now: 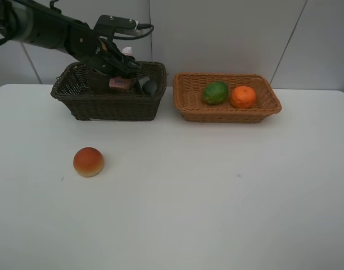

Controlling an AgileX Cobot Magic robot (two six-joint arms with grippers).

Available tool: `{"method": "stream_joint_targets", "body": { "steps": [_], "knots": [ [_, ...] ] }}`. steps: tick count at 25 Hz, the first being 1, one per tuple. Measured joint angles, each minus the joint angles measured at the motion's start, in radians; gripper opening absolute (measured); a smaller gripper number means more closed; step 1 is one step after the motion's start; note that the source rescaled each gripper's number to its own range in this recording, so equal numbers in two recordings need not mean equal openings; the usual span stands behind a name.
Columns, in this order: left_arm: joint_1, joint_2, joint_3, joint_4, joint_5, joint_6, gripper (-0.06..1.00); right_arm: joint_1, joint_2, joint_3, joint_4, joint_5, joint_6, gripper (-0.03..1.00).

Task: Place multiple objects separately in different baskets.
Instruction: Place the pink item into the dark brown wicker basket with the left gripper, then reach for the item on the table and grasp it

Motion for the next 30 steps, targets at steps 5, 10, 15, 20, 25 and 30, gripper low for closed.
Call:
{"method": "stream_joint_targets", "body": {
  "steps": [5,10,15,20,25,30],
  "knots": [
    [-0.008,0.000,0.000,0.000,0.000,0.000,0.98,0.000,0.000,0.000,0.000,0.000,0.000,0.82],
    [-0.012,0.000,0.000,0.000,0.005,0.000,0.99,0.000,0.000,0.000,0.000,0.000,0.000,0.82],
    [-0.026,-0.023,0.000,0.003,0.051,0.000,0.99,0.000,0.000,0.000,0.000,0.000,0.000,0.82],
    [-0.046,-0.056,0.014,0.006,0.192,0.000,0.99,0.000,0.000,0.000,0.000,0.000,0.000,0.82],
    [-0.046,-0.133,0.102,0.008,0.275,0.000,0.99,0.000,0.000,0.000,0.000,0.000,0.000,0.82],
    [-0.046,-0.263,0.238,0.001,0.293,-0.002,0.99,0.000,0.000,0.000,0.000,0.000,0.000,0.82]
  ]
}}
